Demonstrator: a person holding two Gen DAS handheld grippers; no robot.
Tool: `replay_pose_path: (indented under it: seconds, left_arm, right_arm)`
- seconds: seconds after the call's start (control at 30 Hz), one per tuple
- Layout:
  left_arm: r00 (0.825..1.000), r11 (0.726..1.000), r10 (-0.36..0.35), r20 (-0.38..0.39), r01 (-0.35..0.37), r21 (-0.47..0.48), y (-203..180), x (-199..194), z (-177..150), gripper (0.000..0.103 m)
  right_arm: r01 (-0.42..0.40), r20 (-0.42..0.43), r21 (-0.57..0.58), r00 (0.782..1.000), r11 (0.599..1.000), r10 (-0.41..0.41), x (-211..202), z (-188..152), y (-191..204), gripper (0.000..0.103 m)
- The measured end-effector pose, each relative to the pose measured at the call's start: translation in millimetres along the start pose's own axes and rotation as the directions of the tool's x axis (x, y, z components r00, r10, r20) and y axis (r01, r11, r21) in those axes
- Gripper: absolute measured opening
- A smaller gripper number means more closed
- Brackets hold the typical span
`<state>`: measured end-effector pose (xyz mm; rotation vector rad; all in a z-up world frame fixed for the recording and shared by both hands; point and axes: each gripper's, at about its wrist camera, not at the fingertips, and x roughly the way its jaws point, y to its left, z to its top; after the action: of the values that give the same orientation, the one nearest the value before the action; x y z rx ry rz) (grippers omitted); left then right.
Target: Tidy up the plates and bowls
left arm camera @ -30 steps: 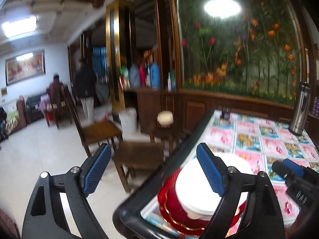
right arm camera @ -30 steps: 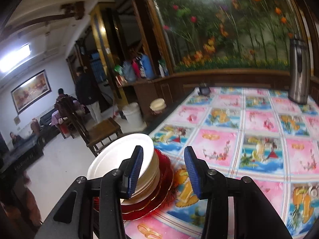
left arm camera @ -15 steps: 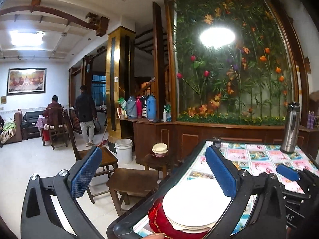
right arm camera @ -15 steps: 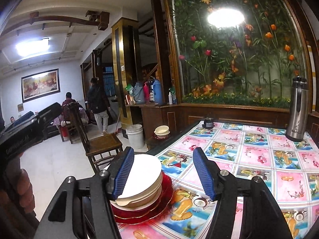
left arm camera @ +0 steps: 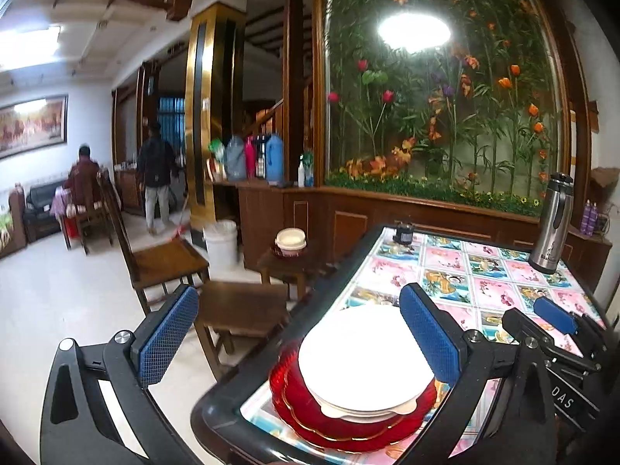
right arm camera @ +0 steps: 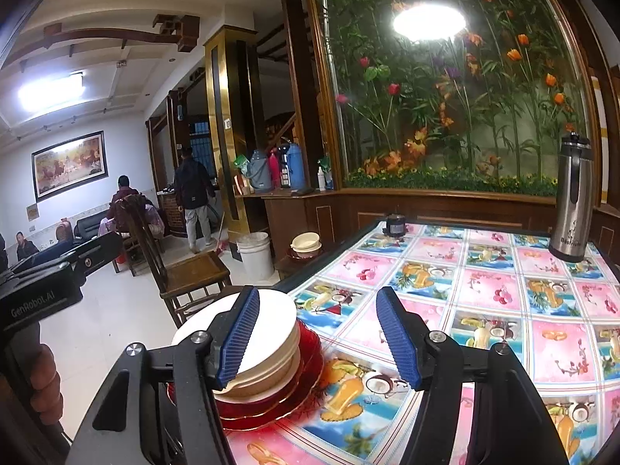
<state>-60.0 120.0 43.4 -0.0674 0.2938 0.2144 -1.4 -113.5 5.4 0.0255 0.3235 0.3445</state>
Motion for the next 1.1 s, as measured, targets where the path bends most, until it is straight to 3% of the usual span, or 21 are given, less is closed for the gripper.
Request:
replay_pose_path:
  seconds: [0.6,1.1]
  left_arm:
    - [0.999,1.0,0.02,-0.024,-0.02,0.013,-6,4,-1,0.103]
    - [0.995,0.993,0.045,-0.085,-0.035,0.109,-15,9,-25,0.103]
  right_arm:
    - [-0.019,-0.017,0.004,1.0,1.0,0.019,3,-6,3,0.064]
    - [-0.046,-0.061,0.01,0.997,0.999,0.047,7,-22,16,0.064]
